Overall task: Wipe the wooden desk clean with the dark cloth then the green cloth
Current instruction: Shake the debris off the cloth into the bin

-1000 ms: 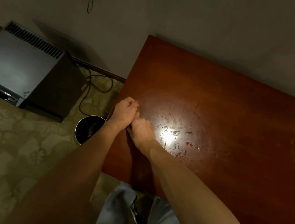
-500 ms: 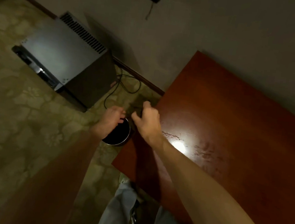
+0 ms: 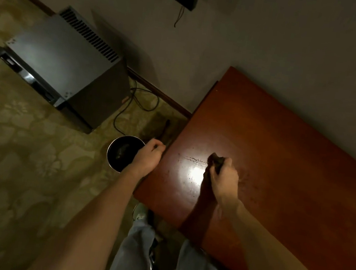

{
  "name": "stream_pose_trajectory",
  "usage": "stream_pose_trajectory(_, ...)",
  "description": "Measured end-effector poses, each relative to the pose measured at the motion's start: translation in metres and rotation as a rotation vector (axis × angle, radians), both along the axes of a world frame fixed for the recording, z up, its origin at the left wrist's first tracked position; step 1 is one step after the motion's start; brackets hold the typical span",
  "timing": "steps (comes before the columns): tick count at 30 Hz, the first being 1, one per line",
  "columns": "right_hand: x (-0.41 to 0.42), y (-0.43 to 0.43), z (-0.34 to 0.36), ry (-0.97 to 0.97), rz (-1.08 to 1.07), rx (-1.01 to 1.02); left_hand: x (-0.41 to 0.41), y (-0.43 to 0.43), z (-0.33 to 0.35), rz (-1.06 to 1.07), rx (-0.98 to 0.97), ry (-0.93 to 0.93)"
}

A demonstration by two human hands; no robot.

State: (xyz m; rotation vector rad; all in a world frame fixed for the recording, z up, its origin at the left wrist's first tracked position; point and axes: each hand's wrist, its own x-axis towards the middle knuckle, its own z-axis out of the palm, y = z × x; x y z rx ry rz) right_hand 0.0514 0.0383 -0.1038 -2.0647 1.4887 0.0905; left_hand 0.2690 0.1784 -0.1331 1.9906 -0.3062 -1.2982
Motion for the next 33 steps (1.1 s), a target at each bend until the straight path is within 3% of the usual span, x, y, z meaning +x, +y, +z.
stream_pose_trajectory(9, 0.079, 0.004, 0.005, 0.044, 0.228, 0.097, 0.004, 0.003, -0.004, 0.086, 0.03, 0.071)
stream_pose_trajectory(13, 0.122, 0.026, 0.006, -0.041, 0.341, 0.096, 0.012, 0.008, 0.0, 0.123, 0.003, 0.097)
stream_pose_trajectory(19, 0.209, 0.063, -0.012, -0.205, 0.501, 0.231, 0.058, 0.039, -0.01, 0.261, -0.021, -0.021)
stream_pose_trajectory(25, 0.273, 0.093, -0.082, -0.186, 0.519, 0.279, 0.116, 0.086, -0.087, 0.45, -0.018, -0.029)
stream_pose_trajectory(33, 0.307, 0.112, -0.238, 0.042, 0.611, 0.304, 0.15, 0.086, -0.235, 0.571, 0.046, 0.35)
